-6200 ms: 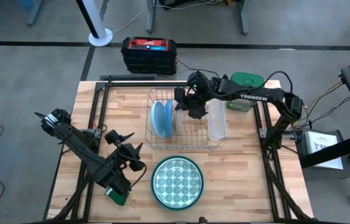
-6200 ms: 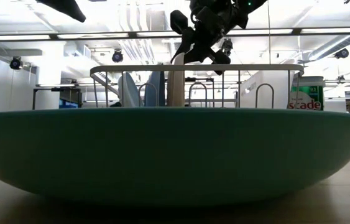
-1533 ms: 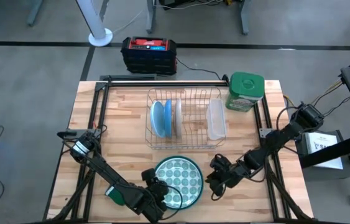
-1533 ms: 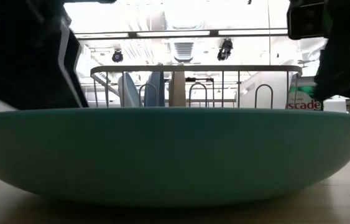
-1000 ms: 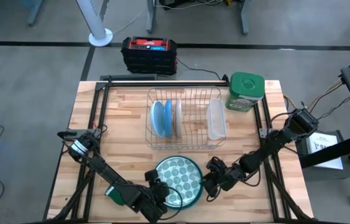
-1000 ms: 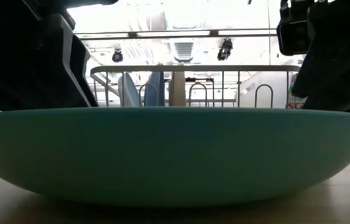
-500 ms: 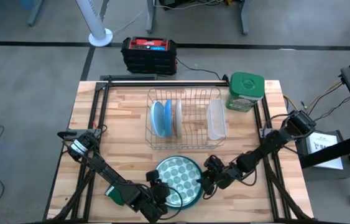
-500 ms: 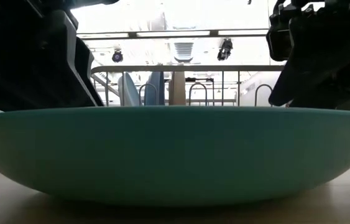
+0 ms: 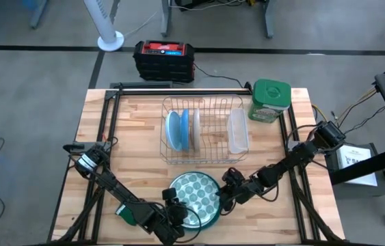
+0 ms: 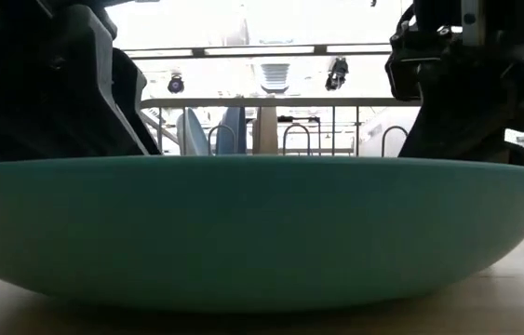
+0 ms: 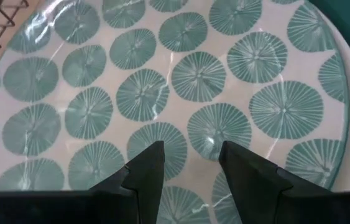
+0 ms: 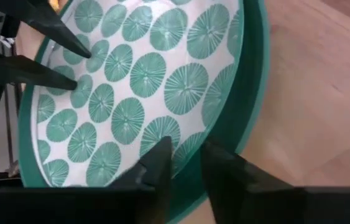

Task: Sort dishes
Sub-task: Put the green patterned plate in the dish rack

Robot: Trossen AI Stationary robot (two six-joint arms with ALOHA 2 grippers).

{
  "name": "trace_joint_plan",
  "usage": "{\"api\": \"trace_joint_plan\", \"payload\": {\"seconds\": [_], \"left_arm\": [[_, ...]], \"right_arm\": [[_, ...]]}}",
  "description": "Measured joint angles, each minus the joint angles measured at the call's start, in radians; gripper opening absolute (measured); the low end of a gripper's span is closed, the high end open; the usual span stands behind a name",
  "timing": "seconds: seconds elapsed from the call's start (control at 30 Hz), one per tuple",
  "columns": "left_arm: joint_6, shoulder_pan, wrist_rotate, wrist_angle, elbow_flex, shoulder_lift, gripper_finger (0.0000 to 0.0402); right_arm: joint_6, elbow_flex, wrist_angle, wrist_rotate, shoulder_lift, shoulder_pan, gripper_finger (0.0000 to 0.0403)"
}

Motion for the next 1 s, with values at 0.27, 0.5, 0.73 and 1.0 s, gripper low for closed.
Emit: {"api": "trace_joint_plan", "payload": {"seconds": [0.27, 0.5, 0.73, 1.0], "left_arm": [[-0.001, 0.000, -0.001, 0.022, 0.000, 0.000, 0.0156], [-0.042, -0.018, 0.000, 0.006, -0.003, -0.029, 0.0156], [-0.076, -0.035, 0.017, -0.010, -0.004, -0.073, 0.0156], [-0.101, -0.052, -0.002, -0.009, -0.002, -0.152, 0.0156]], "right_arm": [[-0.028, 0.002, -0.023, -0.020, -0.009, -0.021, 0.0011], [-0.087, 0.001, -0.058, -0.027, -0.074, -0.023, 0.0002], [-0.124, -0.001, -0.155, -0.016, -0.123, -0.020, 0.0002], [-0.166, -0.001, -0.150, 0.015, -0.147, -0.021, 0.0002]]}}
